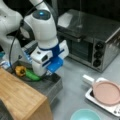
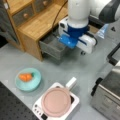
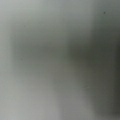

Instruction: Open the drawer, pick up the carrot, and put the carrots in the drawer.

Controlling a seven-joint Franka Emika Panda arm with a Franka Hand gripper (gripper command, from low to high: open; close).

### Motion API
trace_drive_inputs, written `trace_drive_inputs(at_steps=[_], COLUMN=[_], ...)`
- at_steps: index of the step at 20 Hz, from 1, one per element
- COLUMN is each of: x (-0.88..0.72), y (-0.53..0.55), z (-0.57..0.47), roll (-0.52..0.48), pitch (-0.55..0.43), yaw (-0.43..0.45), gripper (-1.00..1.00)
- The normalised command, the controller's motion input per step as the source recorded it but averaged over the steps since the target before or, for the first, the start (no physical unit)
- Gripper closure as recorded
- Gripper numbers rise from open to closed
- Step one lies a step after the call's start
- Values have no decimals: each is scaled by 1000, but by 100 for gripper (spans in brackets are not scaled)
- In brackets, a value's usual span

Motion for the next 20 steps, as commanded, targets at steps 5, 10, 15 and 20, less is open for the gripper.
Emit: trace_drive_inputs(at_steps=[5, 10, 15, 20], x=[-25, -32, -35, -45], y=[270, 262, 215, 59], z=[-92, -65, -41, 14], roll=[78, 77, 82, 97], pitch=[-124, -97, -88, -58], yaw=[-166, -172, -158, -75], gripper=[-100, -100, -100, -100])
